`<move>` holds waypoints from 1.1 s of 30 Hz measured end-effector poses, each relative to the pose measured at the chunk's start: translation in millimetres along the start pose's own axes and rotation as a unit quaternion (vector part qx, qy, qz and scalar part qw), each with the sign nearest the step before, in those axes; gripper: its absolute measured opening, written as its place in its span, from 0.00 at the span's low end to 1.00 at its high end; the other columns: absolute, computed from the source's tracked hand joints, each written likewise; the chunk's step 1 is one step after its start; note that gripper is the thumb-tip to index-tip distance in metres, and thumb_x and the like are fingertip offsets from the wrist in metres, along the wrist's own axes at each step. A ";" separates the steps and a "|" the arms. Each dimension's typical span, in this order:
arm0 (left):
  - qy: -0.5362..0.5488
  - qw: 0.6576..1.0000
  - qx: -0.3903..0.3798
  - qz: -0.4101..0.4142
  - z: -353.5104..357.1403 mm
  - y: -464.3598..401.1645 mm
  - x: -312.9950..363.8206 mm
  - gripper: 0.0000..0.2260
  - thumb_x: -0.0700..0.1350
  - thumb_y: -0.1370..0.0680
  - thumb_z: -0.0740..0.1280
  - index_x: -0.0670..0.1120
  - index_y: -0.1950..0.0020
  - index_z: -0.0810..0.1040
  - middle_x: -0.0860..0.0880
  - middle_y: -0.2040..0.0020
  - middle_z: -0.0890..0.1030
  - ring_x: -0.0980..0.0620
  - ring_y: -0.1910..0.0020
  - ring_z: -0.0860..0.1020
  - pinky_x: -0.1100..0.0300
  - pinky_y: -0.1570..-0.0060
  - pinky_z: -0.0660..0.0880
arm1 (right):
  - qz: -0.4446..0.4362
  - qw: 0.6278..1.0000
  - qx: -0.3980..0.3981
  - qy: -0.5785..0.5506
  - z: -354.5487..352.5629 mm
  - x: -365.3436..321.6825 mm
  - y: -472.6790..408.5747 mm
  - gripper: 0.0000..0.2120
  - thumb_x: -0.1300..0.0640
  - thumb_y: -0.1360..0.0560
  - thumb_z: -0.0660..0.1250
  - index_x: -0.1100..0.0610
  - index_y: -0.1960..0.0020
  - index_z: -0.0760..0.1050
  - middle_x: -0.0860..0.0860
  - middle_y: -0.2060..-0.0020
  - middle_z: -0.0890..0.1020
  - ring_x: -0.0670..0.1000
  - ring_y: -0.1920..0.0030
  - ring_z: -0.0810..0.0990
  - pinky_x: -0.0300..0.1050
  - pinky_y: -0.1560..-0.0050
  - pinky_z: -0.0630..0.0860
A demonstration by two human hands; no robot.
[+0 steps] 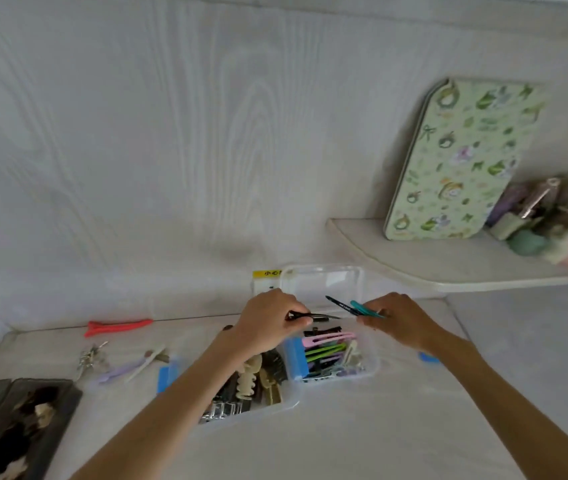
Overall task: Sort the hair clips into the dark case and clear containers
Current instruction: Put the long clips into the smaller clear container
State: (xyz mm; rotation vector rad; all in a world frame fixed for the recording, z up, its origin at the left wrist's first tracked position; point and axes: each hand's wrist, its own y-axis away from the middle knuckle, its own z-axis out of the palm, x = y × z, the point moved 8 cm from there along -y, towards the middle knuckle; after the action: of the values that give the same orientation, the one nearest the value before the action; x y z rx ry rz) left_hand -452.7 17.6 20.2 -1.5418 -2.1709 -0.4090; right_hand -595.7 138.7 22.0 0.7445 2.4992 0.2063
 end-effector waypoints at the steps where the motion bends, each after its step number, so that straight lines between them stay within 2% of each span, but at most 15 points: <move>1: -0.014 1.000 -0.004 0.005 15.2 -9.8 13.5 0.12 0.54 0.22 0.62 0.53 0.43 0.80 0.54 0.49 0.82 0.55 0.52 0.74 0.62 0.57 0.64 | 0.013 1.000 0.018 -0.009 -3.5 15.2 5.4 0.12 0.49 0.26 0.67 0.40 0.67 0.73 0.48 0.69 0.76 0.47 0.67 0.73 0.42 0.67 0.64; 3: -0.065 0.998 -0.023 0.015 46.1 -26.8 35.5 0.12 0.53 0.22 0.62 0.53 0.43 0.80 0.51 0.50 0.82 0.50 0.50 0.74 0.57 0.54 0.64 | 0.042 0.998 0.032 -0.027 -5.6 41.7 14.7 0.04 0.49 0.26 0.67 0.43 0.59 0.79 0.47 0.69 0.76 0.46 0.70 0.73 0.40 0.69 0.63; 6: -0.149 0.987 -0.065 -0.005 79.7 -35.4 43.2 0.12 0.50 0.21 0.61 0.51 0.41 0.78 0.47 0.46 0.81 0.46 0.46 0.74 0.55 0.49 0.64 | 0.053 0.998 0.022 -0.017 -1.5 62.8 19.8 0.11 0.48 0.25 0.66 0.49 0.45 0.80 0.48 0.62 0.81 0.41 0.71 0.72 0.35 0.71 0.65; 8: -0.196 0.975 -0.097 -0.028 96.2 -33.8 38.0 0.13 0.52 0.21 0.60 0.49 0.40 0.75 0.47 0.43 0.78 0.45 0.43 0.73 0.54 0.45 0.66 | 0.034 0.999 0.003 0.003 5.8 67.3 16.9 0.13 0.47 0.25 0.66 0.49 0.44 0.80 0.50 0.58 0.84 0.43 0.68 0.75 0.36 0.69 0.67; 10: -0.244 0.963 -0.112 -0.015 102.4 -30.4 34.6 0.16 0.54 0.21 0.59 0.47 0.37 0.73 0.46 0.41 0.77 0.45 0.42 0.73 0.52 0.43 0.66 | 0.004 0.999 -0.016 0.031 15.5 60.5 11.2 0.11 0.47 0.25 0.65 0.49 0.46 0.81 0.50 0.57 0.84 0.44 0.65 0.77 0.39 0.66 0.70; 13: -0.273 0.957 -0.098 -0.002 92.0 -19.0 27.4 0.20 0.56 0.21 0.58 0.45 0.35 0.71 0.47 0.40 0.76 0.45 0.39 0.72 0.52 0.38 0.64 | -0.042 0.997 -0.033 0.063 33.7 38.1 -1.4 0.10 0.47 0.25 0.65 0.50 0.49 0.81 0.51 0.55 0.84 0.50 0.56 0.80 0.45 0.57 0.73; 17: -0.236 0.968 -0.069 -0.055 65.8 6.8 0.1 0.20 0.60 0.23 0.58 0.48 0.39 0.74 0.50 0.42 0.78 0.50 0.40 0.73 0.55 0.36 0.63 | -0.088 0.986 -0.055 0.133 64.0 5.4 -20.5 0.13 0.49 0.24 0.63 0.48 0.41 0.78 0.51 0.48 0.81 0.54 0.47 0.79 0.45 0.52 0.71; 19: -0.209 0.973 -0.063 -0.080 55.2 16.0 -10.8 0.21 0.61 0.23 0.58 0.48 0.38 0.73 0.51 0.41 0.77 0.51 0.40 0.72 0.56 0.36 0.63 | -0.091 0.986 -0.059 0.129 74.0 -3.1 -27.6 0.16 0.48 0.24 0.64 0.48 0.38 0.75 0.50 0.43 0.79 0.53 0.42 0.76 0.45 0.46 0.71; 21: -0.195 0.974 -0.060 -0.095 46.6 22.6 -19.3 0.22 0.60 0.22 0.57 0.48 0.36 0.71 0.51 0.39 0.76 0.51 0.39 0.72 0.56 0.36 0.64 | -0.087 0.989 -0.055 0.102 78.0 -9.1 -30.9 0.19 0.47 0.26 0.66 0.48 0.37 0.73 0.48 0.41 0.77 0.50 0.39 0.74 0.41 0.46 0.68; 24: -0.141 0.986 -0.035 -0.087 39.9 25.8 -23.6 0.21 0.59 0.22 0.58 0.51 0.33 0.70 0.53 0.36 0.74 0.53 0.35 0.70 0.57 0.33 0.62 | -0.094 0.991 -0.042 0.084 70.3 -13.8 -29.2 0.17 0.50 0.27 0.68 0.48 0.39 0.74 0.48 0.44 0.77 0.49 0.41 0.75 0.39 0.48 0.69; 27: -0.081 0.992 0.053 -0.082 14.5 42.5 -37.2 0.15 0.55 0.21 0.58 0.53 0.36 0.72 0.56 0.38 0.76 0.56 0.37 0.71 0.61 0.36 0.63 | -0.120 0.991 -0.015 0.055 58.4 -36.0 -29.1 0.11 0.53 0.26 0.68 0.48 0.43 0.78 0.46 0.48 0.79 0.46 0.47 0.77 0.36 0.54 0.69; 30: -0.054 0.975 0.143 -0.164 -21.7 85.5 -86.8 0.12 0.48 0.20 0.59 0.51 0.38 0.75 0.54 0.40 0.78 0.55 0.40 0.75 0.58 0.39 0.69 | -0.146 0.989 -0.029 0.006 62.5 -80.9 -31.2 0.09 0.54 0.24 0.66 0.46 0.44 0.78 0.42 0.53 0.78 0.44 0.51 0.76 0.36 0.53 0.69; 33: -0.054 0.943 0.174 -0.278 -46.0 144.6 -152.3 0.12 0.40 0.22 0.61 0.50 0.41 0.77 0.52 0.42 0.80 0.52 0.42 0.77 0.54 0.41 0.72 | -0.197 0.980 -0.035 -0.014 77.7 -137.5 -36.2 0.09 0.54 0.23 0.64 0.45 0.45 0.78 0.42 0.52 0.79 0.44 0.50 0.76 0.42 0.46 0.72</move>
State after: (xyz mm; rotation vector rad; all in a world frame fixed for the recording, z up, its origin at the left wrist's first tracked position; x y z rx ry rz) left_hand -265.5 -79.9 -20.9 -0.7666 -2.5784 -0.0953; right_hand -473.9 33.0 5.6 0.2123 2.5361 0.1389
